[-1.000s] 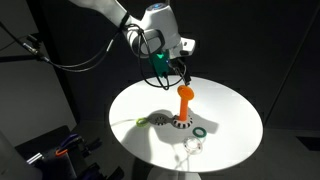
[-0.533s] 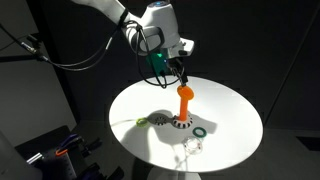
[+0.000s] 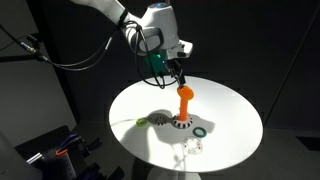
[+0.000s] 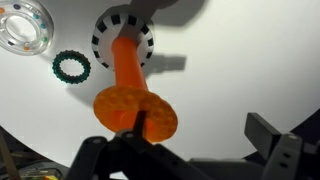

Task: Put the orange ring around the rod

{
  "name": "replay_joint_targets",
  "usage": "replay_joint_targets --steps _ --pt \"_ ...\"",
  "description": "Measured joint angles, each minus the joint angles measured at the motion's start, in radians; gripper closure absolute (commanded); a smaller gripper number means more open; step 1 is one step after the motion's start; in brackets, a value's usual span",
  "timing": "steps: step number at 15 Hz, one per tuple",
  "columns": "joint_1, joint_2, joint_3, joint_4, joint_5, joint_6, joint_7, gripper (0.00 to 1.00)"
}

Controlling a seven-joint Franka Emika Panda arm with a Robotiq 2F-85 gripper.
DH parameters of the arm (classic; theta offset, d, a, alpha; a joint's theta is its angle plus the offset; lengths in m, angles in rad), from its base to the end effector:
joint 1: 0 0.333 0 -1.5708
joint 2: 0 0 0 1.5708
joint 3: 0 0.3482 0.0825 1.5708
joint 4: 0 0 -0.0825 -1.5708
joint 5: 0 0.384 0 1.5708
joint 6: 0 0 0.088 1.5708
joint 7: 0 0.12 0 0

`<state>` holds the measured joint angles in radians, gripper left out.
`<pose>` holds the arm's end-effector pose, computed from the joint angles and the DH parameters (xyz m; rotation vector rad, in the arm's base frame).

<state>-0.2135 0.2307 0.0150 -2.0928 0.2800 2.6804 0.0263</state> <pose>0.6067 -0.1296 0.3684 -2.8760 0.6652 -0.5485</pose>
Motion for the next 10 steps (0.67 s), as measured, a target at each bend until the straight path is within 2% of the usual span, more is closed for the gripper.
replay_joint_targets --steps 10 --pt "0.005 0.004 -0.006 0.0 0.025 -0.036 -0.036 0.0"
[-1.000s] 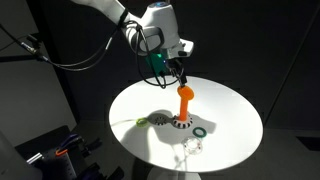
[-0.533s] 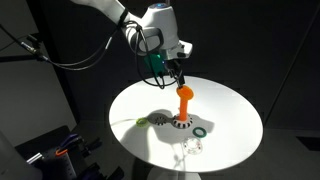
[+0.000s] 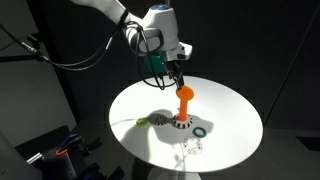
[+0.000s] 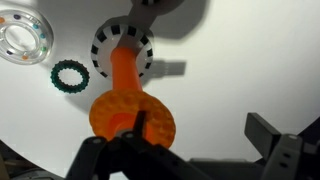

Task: Put the orange ring around the rod

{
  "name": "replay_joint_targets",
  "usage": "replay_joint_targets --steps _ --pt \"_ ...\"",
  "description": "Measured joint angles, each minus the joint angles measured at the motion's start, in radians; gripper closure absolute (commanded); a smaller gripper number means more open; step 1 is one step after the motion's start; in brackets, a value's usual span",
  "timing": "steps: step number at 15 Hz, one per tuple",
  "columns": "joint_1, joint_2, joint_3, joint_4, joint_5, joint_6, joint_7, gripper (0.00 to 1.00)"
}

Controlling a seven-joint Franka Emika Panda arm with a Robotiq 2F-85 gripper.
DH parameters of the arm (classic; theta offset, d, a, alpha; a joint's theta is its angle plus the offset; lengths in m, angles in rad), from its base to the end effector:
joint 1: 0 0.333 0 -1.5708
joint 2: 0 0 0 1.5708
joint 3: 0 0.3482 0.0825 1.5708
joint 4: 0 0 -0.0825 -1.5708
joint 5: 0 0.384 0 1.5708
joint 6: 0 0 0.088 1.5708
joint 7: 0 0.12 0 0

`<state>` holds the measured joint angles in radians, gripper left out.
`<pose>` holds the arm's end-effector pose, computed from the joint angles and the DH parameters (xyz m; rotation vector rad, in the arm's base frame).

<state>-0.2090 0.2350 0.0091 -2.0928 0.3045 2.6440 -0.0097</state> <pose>0.6039 -0.1287 0.3613 -2.8774 0.6372 -0.4928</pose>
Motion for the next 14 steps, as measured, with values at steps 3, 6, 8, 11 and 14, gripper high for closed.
replay_joint_targets --steps 3,6,8,11,14 --pt "0.0 0.007 -0.006 0.0 0.0 -0.003 0.0 0.0" --pt "0.001 0.015 -0.011 0.0 0.0 -0.004 0.0 0.0" --pt "0.001 0.021 -0.013 0.001 0.0 -0.004 0.0 0.0" --pt "0.002 0.022 -0.015 0.002 -0.001 -0.014 0.0 0.0" --pt "0.006 0.015 -0.026 0.006 -0.013 -0.084 0.0 0.0"
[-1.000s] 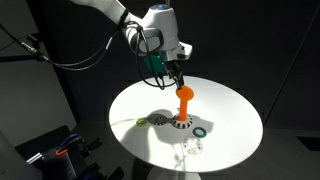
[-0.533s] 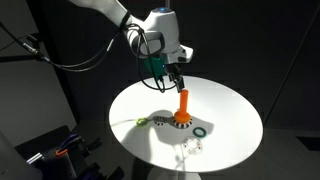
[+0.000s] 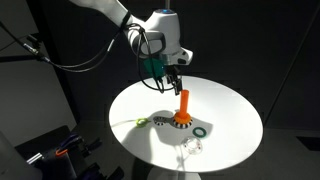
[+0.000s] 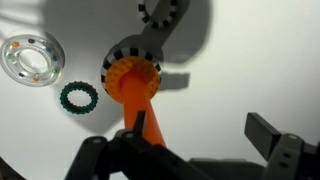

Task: Put the orange ring around the rod

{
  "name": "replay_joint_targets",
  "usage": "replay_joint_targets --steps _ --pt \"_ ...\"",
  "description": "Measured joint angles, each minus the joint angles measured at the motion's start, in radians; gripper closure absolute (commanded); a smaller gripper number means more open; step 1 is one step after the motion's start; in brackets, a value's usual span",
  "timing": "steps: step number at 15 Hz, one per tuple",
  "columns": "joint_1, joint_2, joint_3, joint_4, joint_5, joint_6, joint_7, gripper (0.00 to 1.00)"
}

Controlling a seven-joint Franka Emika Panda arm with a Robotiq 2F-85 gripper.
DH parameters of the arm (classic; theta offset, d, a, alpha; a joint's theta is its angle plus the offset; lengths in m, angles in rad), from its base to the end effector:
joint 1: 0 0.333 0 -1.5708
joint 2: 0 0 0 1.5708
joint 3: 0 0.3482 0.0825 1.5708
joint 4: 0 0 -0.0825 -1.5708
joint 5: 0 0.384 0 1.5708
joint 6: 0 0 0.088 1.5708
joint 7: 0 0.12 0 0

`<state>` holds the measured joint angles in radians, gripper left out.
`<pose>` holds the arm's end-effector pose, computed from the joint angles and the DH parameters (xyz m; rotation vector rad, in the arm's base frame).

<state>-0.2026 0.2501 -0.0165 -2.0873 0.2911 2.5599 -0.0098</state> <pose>0.5970 -0.1348 0.3452 -2.8952 0.6387 -0.3586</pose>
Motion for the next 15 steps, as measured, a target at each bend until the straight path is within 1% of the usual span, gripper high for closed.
replay_joint_targets --steps 4,10,12,15 --pt "0.009 -0.031 -0.026 0.0 -0.055 -0.131 0.0 0.0" --pt "0.031 -0.109 -0.072 -0.001 -0.213 -0.317 0.001 0.0" --pt "0.034 -0.137 -0.078 -0.005 -0.262 -0.364 0.002 0.0" --pt "0.036 -0.169 -0.082 -0.013 -0.311 -0.402 0.002 0.0"
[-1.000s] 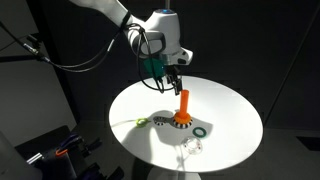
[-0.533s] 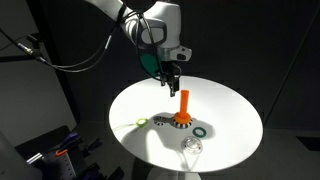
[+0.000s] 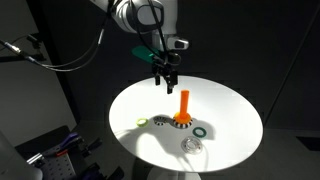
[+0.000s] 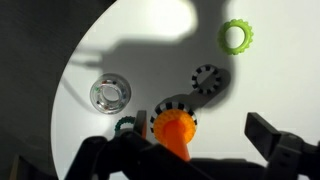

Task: Put the orange ring around the rod

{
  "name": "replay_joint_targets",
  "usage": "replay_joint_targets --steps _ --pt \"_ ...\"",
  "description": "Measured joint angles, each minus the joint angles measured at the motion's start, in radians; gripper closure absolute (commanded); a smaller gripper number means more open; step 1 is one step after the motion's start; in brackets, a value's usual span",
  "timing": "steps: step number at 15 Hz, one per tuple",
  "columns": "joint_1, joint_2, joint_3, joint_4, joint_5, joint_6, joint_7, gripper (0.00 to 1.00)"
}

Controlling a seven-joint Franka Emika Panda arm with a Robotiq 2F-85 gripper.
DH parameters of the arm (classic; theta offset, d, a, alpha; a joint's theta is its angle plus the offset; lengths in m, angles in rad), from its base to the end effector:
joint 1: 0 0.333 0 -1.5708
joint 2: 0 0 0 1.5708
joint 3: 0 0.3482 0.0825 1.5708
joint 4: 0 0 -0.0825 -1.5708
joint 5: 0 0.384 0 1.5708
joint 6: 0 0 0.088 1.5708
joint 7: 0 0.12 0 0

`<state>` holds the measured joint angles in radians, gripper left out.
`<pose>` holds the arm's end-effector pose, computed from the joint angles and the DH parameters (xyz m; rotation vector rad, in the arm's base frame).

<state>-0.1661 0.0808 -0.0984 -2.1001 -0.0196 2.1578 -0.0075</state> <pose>0.5380 -0.1460 0.3992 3.0970 -0.3824 -0.0403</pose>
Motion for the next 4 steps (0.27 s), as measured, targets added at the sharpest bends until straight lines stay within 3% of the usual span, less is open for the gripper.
replay_joint_targets --steps 4 --pt "0.001 -0.019 -0.003 -0.014 -0.021 -0.003 0.0 0.0"
